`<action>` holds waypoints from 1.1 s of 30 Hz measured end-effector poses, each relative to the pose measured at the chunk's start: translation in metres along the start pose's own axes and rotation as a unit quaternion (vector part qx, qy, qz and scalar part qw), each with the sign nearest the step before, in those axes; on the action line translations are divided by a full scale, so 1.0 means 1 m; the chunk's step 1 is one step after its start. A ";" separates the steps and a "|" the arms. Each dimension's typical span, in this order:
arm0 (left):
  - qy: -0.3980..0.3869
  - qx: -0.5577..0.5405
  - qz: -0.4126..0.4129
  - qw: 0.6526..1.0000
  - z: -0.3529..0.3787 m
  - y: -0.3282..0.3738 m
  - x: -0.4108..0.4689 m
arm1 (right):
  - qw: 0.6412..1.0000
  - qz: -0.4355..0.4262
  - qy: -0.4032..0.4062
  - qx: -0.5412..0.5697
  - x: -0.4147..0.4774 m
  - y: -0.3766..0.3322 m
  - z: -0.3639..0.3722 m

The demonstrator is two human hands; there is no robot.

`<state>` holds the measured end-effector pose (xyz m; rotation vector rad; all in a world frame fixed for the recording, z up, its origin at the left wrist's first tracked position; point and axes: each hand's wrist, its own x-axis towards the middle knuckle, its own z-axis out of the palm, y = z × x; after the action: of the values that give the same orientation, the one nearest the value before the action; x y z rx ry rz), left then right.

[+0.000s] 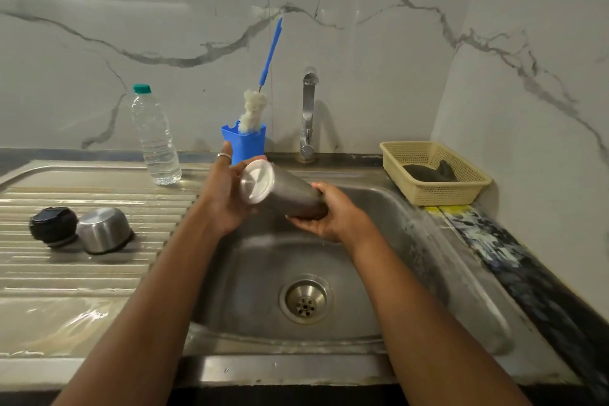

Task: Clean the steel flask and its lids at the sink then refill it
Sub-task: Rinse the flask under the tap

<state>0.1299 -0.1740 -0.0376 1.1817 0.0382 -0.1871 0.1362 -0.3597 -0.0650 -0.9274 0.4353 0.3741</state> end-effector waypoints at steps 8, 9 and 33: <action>0.018 0.133 0.088 0.987 0.022 -0.040 0.006 | 0.999 -0.028 0.008 0.040 -0.001 -0.005 -0.007; 0.002 0.192 0.116 0.975 0.019 -0.042 0.007 | 0.999 -0.030 0.009 0.044 -0.002 -0.005 -0.009; 0.039 0.362 0.193 0.911 0.027 -0.054 0.014 | 0.746 -0.268 -0.087 -0.603 -0.004 -0.001 -0.013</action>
<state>0.1332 -0.2200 -0.0782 1.9087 -0.2134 0.2206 0.1304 -0.3715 -0.0694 -2.2003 -0.3609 0.1672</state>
